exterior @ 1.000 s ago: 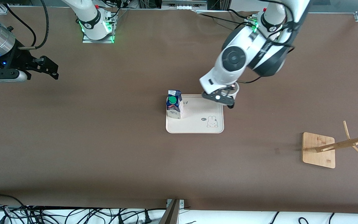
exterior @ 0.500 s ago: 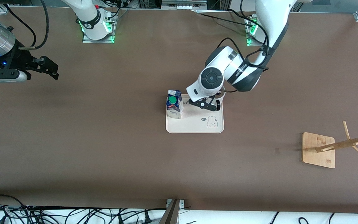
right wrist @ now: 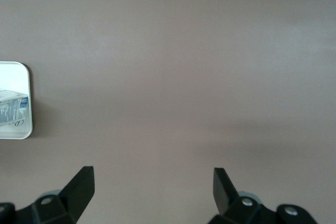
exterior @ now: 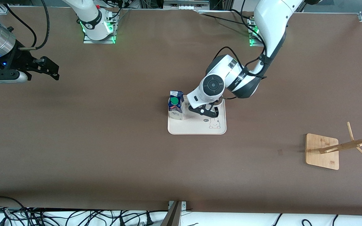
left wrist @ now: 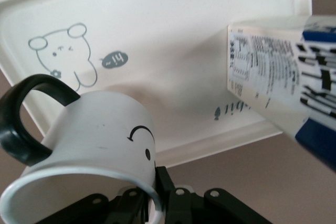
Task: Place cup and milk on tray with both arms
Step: 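Lower the mug onto the tray and open the left gripper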
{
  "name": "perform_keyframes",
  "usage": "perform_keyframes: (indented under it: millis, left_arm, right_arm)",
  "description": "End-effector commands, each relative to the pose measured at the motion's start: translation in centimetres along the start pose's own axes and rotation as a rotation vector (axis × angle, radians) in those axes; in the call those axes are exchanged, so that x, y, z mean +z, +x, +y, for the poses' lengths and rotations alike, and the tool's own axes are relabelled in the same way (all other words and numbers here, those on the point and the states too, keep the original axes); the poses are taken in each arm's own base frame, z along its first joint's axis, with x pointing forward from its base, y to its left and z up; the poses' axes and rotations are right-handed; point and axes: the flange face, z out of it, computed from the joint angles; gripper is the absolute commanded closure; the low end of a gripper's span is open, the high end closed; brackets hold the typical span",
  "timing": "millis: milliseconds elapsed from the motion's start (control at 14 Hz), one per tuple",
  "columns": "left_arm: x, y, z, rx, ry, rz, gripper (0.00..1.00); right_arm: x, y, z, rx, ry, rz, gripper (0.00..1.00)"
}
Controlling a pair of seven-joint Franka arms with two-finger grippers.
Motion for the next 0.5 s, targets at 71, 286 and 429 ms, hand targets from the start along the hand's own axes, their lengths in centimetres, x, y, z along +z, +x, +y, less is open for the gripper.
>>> perform_keyframes:
  millis: [71,286,429]
  left_arm:
    - [0.2,1.4,0.5,0.006,-0.014,0.016,1.0]
    - [1.0,1.6,0.3,0.004,-0.011,0.006,1.0]
    - [1.6,1.8,0.3,0.003,-0.015,0.009,1.0]
  right_arm:
    - [-0.5,0.1,-0.1,0.001,-0.003,-0.005,0.0]
    - [-0.5,0.1,-0.1,0.001,-0.003,-0.005,0.0]
    - [-0.5,0.1,0.0,0.003,-0.003,-0.005,0.0]
